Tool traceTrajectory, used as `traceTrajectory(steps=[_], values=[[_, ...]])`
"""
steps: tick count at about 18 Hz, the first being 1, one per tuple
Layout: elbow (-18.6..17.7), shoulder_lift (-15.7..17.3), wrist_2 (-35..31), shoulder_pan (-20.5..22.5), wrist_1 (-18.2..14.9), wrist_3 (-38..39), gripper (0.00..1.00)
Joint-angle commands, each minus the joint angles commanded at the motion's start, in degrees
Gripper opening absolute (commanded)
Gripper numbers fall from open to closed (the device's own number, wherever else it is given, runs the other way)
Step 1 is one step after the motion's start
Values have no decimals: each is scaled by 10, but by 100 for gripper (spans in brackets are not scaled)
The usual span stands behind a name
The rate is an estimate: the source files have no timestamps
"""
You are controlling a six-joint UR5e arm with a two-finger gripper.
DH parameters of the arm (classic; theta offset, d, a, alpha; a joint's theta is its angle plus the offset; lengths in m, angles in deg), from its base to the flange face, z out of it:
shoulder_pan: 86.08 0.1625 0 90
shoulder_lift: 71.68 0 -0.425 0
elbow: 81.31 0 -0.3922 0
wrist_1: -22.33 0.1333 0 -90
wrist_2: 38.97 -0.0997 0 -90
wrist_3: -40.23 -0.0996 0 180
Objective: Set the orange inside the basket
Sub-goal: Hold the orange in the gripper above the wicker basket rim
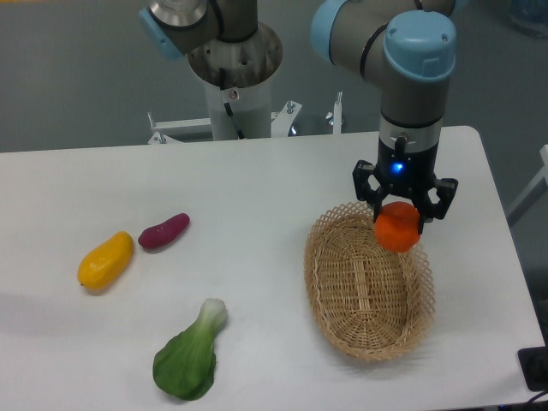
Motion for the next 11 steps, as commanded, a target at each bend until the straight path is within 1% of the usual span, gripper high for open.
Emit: traceTrajectory(steps=[11], values=[[-4, 0, -2, 0, 2, 0, 46]])
